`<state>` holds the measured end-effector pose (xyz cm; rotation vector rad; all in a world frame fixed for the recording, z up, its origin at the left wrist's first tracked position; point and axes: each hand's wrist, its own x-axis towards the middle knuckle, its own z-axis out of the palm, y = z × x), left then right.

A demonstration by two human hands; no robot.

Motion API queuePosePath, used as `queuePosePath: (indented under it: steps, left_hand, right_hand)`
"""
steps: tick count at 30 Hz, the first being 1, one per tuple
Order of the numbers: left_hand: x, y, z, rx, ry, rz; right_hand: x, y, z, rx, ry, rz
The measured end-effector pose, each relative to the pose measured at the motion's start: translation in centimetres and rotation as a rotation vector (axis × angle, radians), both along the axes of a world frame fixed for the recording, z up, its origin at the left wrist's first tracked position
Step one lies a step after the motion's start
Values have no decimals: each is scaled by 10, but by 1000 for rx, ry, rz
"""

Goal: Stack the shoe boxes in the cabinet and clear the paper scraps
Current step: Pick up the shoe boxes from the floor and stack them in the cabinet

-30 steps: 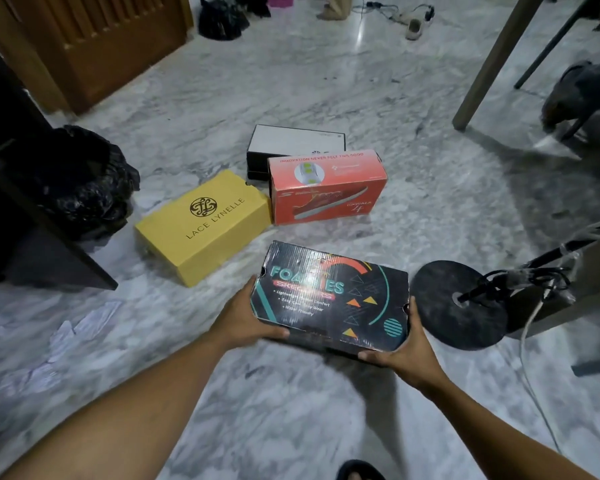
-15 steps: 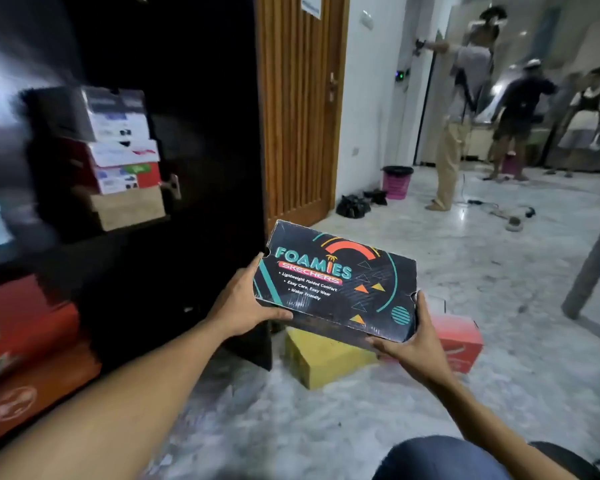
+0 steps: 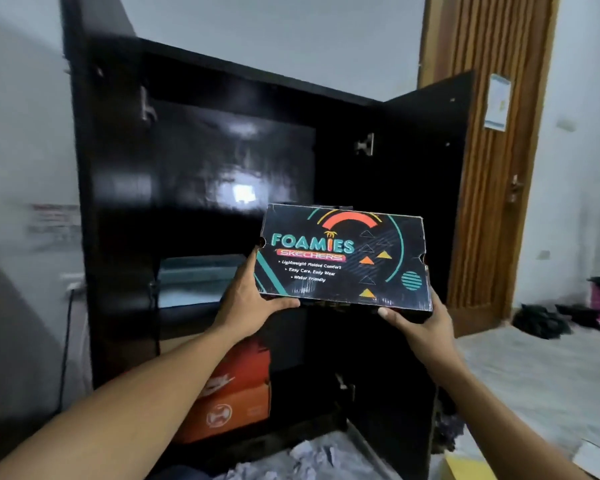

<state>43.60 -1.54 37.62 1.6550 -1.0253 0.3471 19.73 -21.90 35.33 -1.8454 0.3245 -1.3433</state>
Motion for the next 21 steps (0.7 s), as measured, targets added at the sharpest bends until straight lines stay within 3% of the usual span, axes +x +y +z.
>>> queuePosePath:
  steps: [8,14,17,21]
  left_hand:
    - [78,35,-3,-72,84,389]
    - [151,25,4,-160,155,531]
    - [180,13,10,-180,93,642]
    - [211,-6,5,-199,102,664]
  right_hand:
    - [163,3,11,172,-38,181]
    - [286,-1,19,236,-60,290]
    - [339,-10,26,288,-93,341]
    - [389,-20,22,269,-17,414]
